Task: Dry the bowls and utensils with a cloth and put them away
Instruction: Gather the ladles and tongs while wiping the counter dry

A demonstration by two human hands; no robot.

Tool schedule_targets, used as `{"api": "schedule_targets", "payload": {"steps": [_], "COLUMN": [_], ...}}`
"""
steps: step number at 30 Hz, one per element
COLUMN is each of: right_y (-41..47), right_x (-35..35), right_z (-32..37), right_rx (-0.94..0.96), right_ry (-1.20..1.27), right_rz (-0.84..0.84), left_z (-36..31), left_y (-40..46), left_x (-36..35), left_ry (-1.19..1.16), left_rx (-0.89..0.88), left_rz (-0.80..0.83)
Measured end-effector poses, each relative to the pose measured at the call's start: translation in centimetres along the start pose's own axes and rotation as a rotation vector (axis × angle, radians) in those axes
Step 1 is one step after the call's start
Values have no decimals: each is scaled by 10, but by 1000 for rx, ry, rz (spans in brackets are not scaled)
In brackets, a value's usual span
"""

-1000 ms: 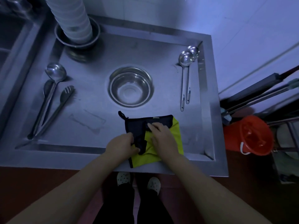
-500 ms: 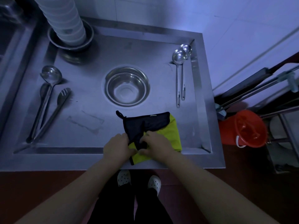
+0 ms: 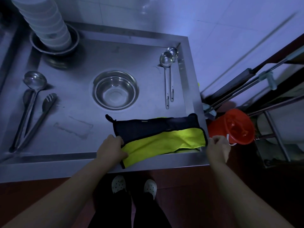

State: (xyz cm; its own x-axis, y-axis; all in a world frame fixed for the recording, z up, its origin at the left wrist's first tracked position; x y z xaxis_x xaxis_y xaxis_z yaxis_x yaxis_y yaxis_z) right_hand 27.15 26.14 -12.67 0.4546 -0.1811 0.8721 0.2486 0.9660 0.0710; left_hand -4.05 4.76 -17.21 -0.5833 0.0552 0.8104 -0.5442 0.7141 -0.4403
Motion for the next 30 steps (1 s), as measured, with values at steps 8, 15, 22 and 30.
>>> {"api": "schedule_targets", "payload": {"steps": [8, 15, 22, 30], "right_y": [11, 31, 47, 8], "right_x": [-42, -22, -45, -45], "right_z": [48, 68, 78, 30], "right_rx": [484, 487, 329, 210], "right_ry": [-312, -171, -168, -453], "right_rz": [203, 105, 152, 241], "left_z": [-5, -14, -14, -70], "left_y": [13, 31, 60, 23], "left_x": [0, 30, 48, -17], "left_ry": [-125, -369, -90, 153], "left_rx": [24, 66, 93, -514], "left_rz": [-46, -83, -346, -90]}}
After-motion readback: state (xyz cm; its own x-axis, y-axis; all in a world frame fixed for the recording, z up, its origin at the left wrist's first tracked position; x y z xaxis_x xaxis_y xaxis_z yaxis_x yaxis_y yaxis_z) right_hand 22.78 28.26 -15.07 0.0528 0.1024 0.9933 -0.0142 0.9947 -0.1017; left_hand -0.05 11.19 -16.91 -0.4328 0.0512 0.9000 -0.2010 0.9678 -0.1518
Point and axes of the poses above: each hand's wrist, its own y-axis towards the middle knuckle, its own x-axis out of the back of the hand, z = x × y, the point moved 6 cm from there along y, towards the middle knuckle, and after that the axes turned 11 degrees about -z, right-handed, at the moved point
